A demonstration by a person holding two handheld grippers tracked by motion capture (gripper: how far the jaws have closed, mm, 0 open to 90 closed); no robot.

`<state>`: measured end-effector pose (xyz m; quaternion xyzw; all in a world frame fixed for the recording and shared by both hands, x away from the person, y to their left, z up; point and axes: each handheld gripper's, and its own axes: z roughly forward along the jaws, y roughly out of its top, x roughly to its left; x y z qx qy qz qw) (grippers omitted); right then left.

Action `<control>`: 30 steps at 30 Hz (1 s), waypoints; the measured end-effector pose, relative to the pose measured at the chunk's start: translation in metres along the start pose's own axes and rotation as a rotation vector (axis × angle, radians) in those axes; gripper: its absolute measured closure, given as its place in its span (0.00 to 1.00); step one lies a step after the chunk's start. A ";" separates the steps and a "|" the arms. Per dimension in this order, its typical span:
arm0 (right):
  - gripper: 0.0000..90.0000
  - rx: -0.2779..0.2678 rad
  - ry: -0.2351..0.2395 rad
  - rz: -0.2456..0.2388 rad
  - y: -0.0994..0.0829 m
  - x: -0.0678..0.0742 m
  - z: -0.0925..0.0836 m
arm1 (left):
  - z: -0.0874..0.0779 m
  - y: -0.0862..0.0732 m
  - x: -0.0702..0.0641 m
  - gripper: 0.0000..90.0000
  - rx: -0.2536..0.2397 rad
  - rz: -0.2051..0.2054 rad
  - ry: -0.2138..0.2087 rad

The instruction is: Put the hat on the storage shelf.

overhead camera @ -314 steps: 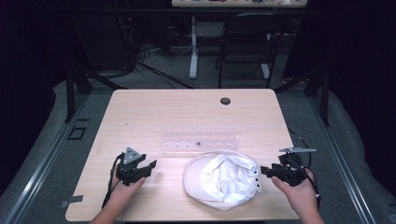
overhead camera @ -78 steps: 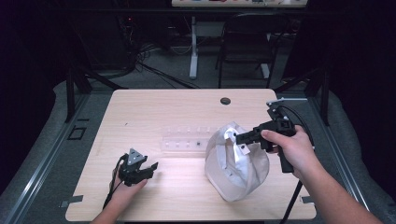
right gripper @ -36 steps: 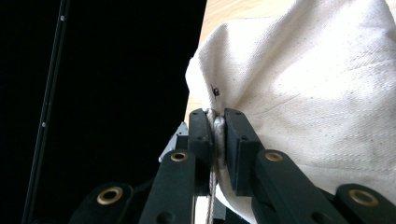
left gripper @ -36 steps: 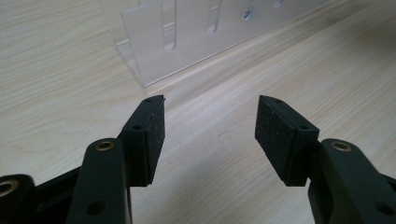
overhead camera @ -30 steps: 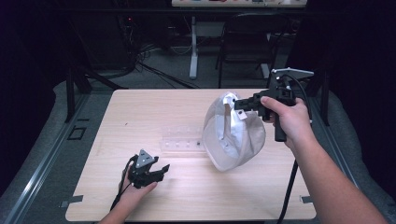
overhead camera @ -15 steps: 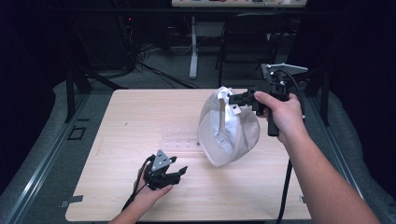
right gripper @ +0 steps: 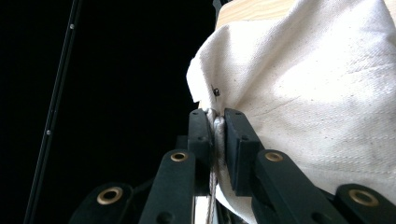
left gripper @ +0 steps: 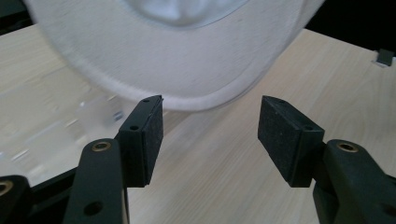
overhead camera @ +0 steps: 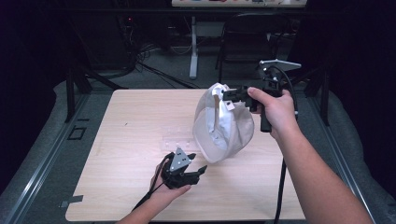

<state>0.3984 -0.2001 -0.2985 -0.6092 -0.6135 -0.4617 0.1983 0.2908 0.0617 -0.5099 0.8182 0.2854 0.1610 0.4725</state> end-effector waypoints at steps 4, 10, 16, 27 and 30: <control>0.91 0.002 -0.001 -0.004 0.001 0.002 0.003 | 0.009 0.008 -0.010 0.45 -0.008 0.042 0.016; 0.91 0.000 -0.002 -0.004 0.001 0.003 0.006 | 0.022 0.015 -0.018 0.45 0.005 0.065 0.054; 0.91 0.000 0.003 -0.007 0.001 0.004 0.007 | 0.034 0.016 -0.020 0.52 0.041 0.063 0.128; 0.91 -0.010 0.007 -0.007 0.000 0.004 0.004 | 0.026 0.017 -0.010 0.80 0.049 0.077 0.172; 0.91 -0.013 0.007 -0.006 0.000 0.005 0.002 | 0.021 0.017 -0.007 0.86 0.044 0.089 0.170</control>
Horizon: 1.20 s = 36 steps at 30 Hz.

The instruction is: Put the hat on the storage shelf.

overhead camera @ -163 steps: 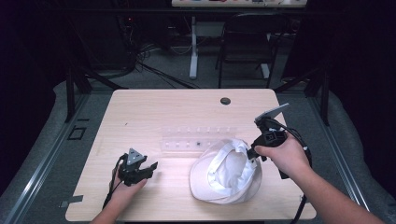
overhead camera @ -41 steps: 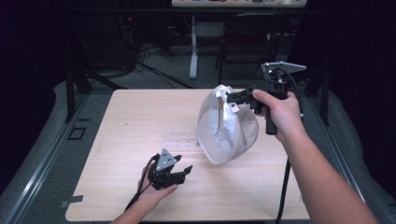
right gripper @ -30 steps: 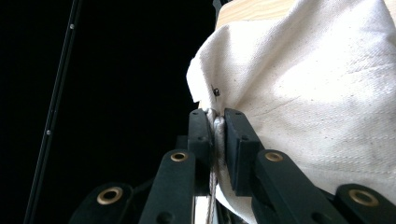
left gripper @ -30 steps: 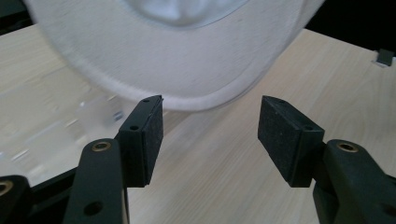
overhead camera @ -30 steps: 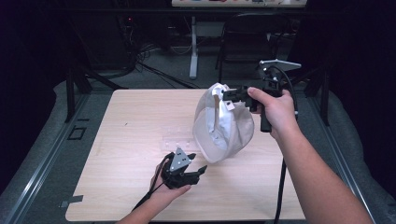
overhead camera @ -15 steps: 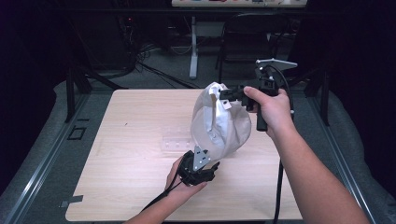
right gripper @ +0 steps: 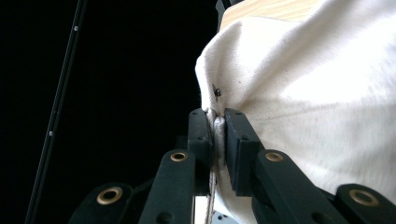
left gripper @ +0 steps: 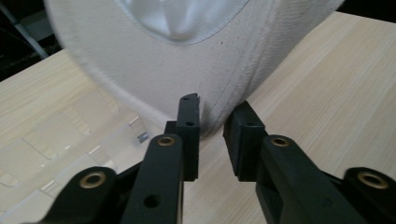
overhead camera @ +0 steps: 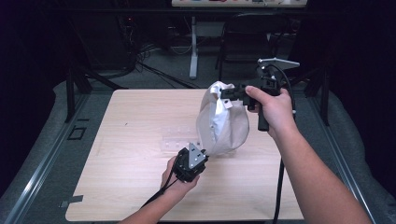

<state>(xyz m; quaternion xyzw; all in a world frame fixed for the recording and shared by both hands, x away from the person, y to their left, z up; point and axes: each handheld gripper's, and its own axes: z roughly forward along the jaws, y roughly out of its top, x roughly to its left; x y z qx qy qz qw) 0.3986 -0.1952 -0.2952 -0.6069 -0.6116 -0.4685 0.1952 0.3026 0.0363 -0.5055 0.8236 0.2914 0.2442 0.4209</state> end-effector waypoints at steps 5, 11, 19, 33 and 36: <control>0.91 -0.001 0.001 -0.009 0.000 0.003 0.000 | -0.004 0.001 0.008 0.91 -0.022 -0.007 -0.027; 0.91 0.000 0.005 -0.014 0.000 0.005 0.004 | -0.005 0.001 0.020 0.93 -0.033 -0.036 -0.064; 0.91 0.017 0.004 -0.015 -0.001 0.002 0.012 | -0.006 -0.005 0.039 0.93 -0.058 -0.084 -0.086; 0.91 0.054 -0.012 -0.014 -0.004 -0.008 0.033 | 0.007 -0.015 0.061 0.93 -0.069 -0.148 -0.101; 0.91 0.058 -0.012 -0.008 -0.004 -0.012 0.036 | 0.009 -0.016 0.063 0.93 -0.066 -0.152 -0.105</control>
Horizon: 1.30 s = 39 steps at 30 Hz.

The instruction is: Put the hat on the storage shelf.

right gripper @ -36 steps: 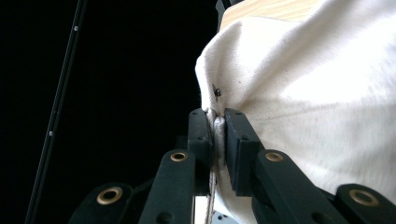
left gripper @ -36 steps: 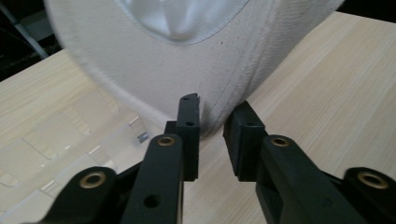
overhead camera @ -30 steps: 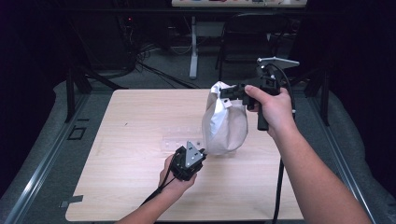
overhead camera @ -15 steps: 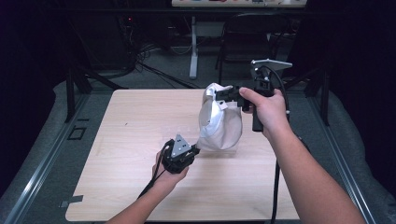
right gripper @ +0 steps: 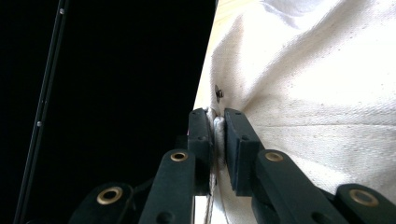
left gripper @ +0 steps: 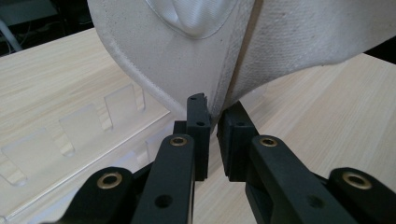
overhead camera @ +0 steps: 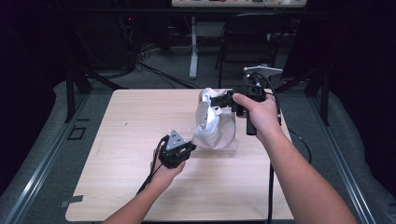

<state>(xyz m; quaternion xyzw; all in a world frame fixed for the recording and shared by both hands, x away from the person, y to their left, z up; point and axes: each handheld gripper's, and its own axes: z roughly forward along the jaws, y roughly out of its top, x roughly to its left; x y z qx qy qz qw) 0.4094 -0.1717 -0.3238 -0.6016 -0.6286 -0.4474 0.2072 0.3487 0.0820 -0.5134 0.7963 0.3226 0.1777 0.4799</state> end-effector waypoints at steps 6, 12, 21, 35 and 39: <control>0.91 0.004 -0.006 0.002 0.000 -0.003 0.003 | 0.007 -0.003 0.008 0.93 0.002 -0.032 -0.036; 0.91 0.014 -0.005 0.006 -0.001 -0.005 0.009 | 0.009 -0.006 0.012 0.93 0.005 -0.040 -0.036; 0.91 0.028 0.000 0.004 -0.003 -0.004 0.015 | 0.008 -0.012 0.002 0.94 0.025 -0.041 0.020; 0.91 0.027 -0.026 0.016 -0.004 -0.015 0.015 | 0.011 -0.019 0.004 0.94 0.065 -0.071 0.027; 0.91 0.034 -0.037 0.014 -0.004 -0.016 0.018 | 0.012 -0.023 0.007 0.94 0.071 -0.089 0.013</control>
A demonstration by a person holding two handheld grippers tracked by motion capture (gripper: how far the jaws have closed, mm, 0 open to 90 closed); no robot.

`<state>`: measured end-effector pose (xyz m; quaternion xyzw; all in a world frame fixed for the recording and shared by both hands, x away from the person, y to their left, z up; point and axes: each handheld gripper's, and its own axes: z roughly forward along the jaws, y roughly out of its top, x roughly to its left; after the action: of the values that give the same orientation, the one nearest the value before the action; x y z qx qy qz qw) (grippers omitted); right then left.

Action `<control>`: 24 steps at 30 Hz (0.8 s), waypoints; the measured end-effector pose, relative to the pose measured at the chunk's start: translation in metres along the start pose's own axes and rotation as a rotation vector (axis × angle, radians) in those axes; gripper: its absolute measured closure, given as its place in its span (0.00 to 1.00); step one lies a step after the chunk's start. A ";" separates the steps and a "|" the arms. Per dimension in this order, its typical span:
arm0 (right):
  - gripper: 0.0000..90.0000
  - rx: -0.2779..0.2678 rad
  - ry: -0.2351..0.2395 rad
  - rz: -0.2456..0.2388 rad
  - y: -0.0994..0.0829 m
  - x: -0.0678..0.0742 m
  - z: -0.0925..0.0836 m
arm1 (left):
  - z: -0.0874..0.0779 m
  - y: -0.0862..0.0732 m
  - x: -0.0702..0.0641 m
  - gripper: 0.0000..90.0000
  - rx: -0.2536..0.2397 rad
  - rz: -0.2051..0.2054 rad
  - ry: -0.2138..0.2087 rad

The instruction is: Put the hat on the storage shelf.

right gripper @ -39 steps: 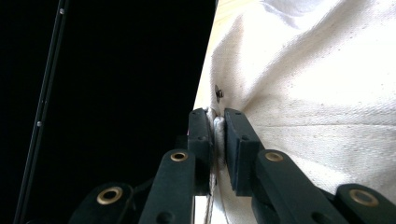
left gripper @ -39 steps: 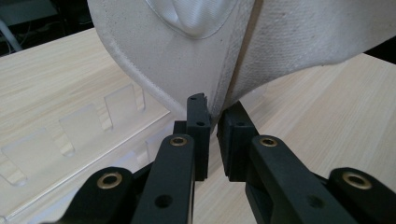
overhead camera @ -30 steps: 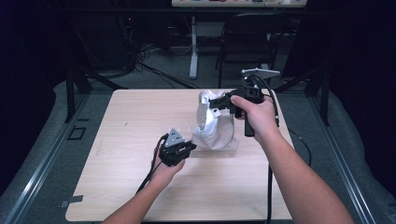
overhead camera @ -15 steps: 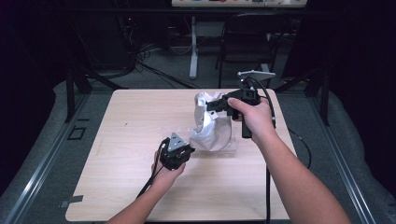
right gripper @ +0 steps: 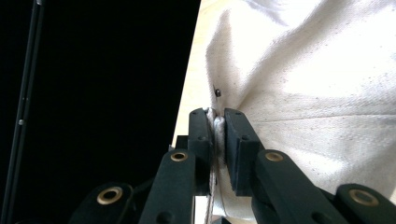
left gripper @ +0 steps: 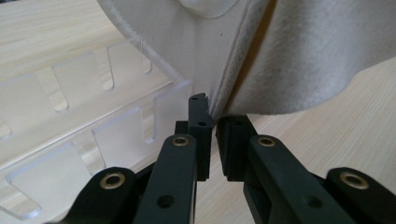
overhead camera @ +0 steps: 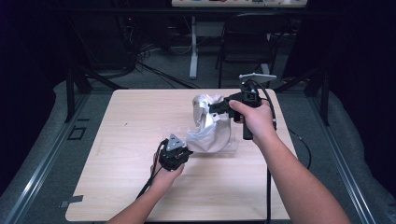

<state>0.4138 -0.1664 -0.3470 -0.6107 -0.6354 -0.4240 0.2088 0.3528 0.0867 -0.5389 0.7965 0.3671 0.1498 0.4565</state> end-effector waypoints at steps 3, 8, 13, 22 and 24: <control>0.91 0.001 -0.018 -0.005 0.000 -0.001 0.003 | 0.004 -0.003 0.003 0.94 0.026 -0.013 -0.005; 0.91 0.008 -0.049 -0.001 -0.001 -0.007 0.008 | 0.008 -0.010 0.003 0.94 0.045 -0.017 -0.004; 0.91 0.000 -0.045 0.006 -0.001 -0.011 0.009 | 0.008 -0.010 0.004 0.94 0.044 -0.031 -0.010; 0.91 0.003 -0.042 0.011 -0.002 -0.017 0.009 | 0.007 -0.011 0.003 0.94 0.033 -0.030 -0.004; 0.91 0.002 -0.043 0.013 -0.002 -0.017 0.009 | 0.007 -0.011 0.003 0.93 0.028 -0.033 -0.001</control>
<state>0.4167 -0.1690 -0.3660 -0.6234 -0.6363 -0.4087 0.1987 0.3542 0.0879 -0.5527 0.7968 0.3818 0.1367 0.4480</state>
